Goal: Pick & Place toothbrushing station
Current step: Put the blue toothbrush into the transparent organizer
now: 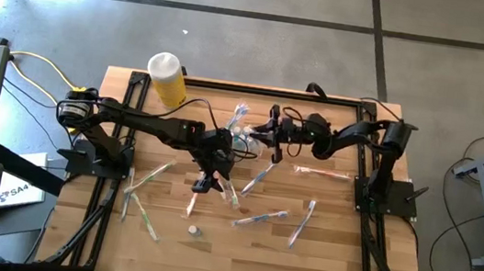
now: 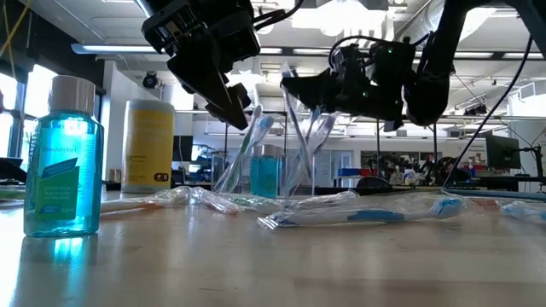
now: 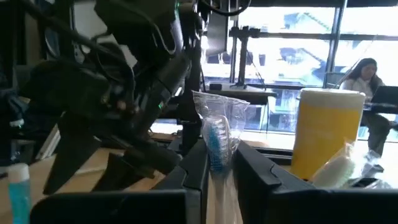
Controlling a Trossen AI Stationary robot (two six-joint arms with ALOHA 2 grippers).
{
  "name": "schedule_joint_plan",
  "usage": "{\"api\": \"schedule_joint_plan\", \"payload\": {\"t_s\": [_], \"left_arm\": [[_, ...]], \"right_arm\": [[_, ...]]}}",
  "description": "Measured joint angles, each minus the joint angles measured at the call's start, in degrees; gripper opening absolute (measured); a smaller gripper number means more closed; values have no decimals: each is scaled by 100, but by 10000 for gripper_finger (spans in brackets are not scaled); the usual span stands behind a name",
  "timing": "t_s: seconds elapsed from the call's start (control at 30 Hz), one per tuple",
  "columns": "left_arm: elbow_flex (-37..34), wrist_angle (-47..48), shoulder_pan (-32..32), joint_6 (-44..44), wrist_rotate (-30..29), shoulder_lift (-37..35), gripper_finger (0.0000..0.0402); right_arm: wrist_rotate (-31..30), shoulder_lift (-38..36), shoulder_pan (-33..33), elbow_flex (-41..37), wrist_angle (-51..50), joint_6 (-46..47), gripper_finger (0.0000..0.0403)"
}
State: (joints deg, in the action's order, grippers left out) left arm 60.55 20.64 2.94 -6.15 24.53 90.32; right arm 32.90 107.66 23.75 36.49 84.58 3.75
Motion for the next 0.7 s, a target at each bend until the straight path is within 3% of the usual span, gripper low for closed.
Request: {"api": "schedule_joint_plan", "payload": {"t_s": [0.2, 0.5, 0.7], "left_arm": [[0, 57, 2, 39, 17, 0, 219], [0, 36, 0, 42, 20, 0, 219], [0, 28, 0, 44, 22, 0, 219]], "right_arm": [[-335, -4, 4, 3, -771, 88, 77], [-432, -4, 7, 7, -945, 207, 119], [-449, -4, 7, 7, -1066, 139, 179]]}}
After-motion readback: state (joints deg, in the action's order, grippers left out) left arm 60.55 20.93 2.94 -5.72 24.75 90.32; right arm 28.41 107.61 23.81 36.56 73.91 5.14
